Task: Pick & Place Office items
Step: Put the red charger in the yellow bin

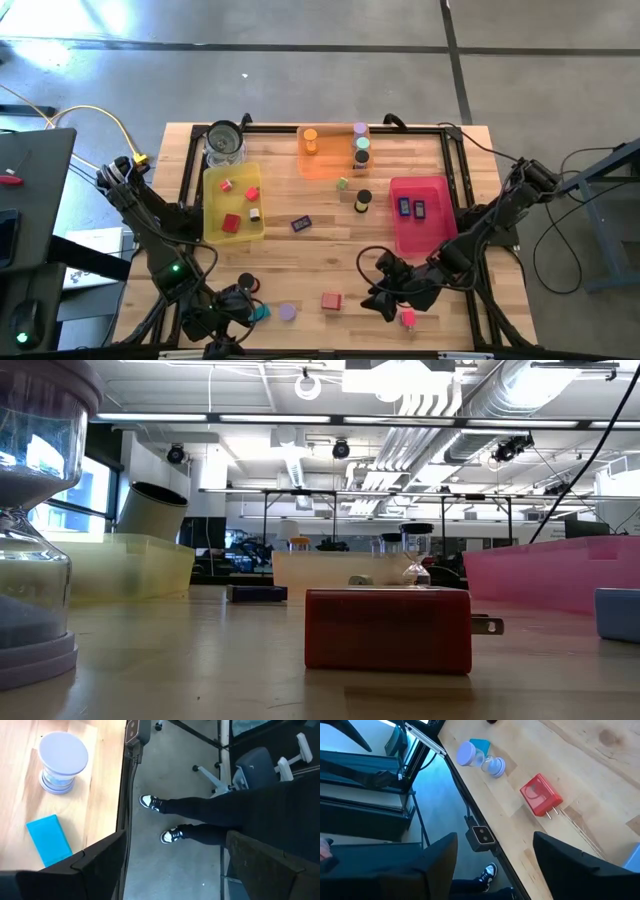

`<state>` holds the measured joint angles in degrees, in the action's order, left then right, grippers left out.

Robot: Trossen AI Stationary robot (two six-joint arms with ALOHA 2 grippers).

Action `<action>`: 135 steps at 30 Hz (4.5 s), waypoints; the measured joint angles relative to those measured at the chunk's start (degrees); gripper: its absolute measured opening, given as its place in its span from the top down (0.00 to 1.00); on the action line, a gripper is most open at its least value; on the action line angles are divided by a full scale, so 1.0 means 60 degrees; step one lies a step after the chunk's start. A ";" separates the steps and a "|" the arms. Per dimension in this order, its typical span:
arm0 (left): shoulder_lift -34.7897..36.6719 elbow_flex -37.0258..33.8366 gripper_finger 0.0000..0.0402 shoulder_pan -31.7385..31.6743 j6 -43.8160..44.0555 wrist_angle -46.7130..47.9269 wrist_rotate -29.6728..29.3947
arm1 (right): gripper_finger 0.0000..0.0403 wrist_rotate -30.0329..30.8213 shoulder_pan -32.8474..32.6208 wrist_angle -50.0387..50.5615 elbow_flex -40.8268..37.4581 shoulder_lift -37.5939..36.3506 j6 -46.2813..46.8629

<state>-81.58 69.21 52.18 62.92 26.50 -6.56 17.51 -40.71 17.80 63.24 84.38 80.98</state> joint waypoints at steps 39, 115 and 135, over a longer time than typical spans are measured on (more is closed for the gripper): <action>0.0000 0.0000 0.17 0.0608 -0.0602 0.0007 -0.0698 | 0.21 -0.5309 -0.0904 0.3004 0.0000 0.1457 0.7384; 0.0018 0.0000 0.17 -0.1981 -0.2403 -0.0939 -0.1560 | 0.67 0.0348 0.0030 0.3939 0.1864 0.0505 0.1354; 0.0022 0.0000 0.17 -0.4530 -0.5203 -0.4058 -0.1575 | 0.67 -0.2309 0.3281 0.0812 0.1920 -0.0772 -0.6664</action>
<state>-81.45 69.21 25.00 31.70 2.15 -16.02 3.66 -21.02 22.67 74.76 79.74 41.00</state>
